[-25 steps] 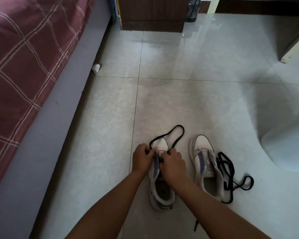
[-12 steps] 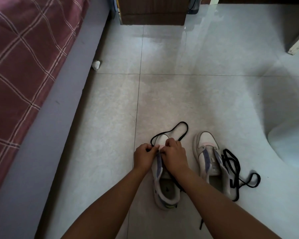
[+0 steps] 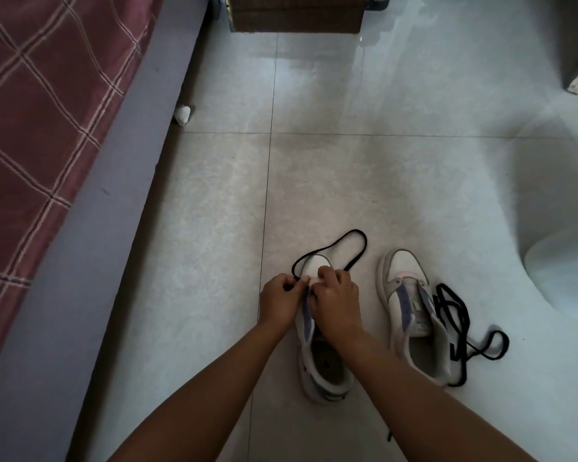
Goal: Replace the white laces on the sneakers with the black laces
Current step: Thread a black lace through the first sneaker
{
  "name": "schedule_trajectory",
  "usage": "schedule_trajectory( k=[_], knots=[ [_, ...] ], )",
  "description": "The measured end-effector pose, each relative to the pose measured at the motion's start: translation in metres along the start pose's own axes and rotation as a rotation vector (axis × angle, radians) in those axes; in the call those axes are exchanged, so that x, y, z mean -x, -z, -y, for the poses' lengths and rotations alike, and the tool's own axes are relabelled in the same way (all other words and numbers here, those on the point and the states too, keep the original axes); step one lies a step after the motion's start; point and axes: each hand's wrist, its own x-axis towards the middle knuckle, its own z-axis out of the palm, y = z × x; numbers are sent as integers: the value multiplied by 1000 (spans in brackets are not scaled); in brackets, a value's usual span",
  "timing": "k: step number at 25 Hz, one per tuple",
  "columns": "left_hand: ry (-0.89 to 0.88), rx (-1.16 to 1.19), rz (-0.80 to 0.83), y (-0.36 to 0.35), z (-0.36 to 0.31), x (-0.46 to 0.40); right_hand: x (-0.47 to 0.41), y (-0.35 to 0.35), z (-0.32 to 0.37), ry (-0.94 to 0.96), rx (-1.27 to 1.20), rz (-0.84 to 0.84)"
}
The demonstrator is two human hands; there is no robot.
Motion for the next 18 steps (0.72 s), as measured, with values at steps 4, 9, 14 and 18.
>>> schedule_trajectory(
  k=[4, 9, 14, 18],
  knots=[
    [-107, 52, 63, 5, 7, 2, -5, -4, -9, -19, -150, 103],
    [-61, 40, -30, -7, 6, 5, -11, 4, -21, 62, -188, 275],
    [43, 87, -79, -17, 9, 13, -15, 12, -29, 133, -186, 406],
    [28, 60, -142, -18, 4, 22, 2, 5, -24, 138, -188, 244]
  ],
)
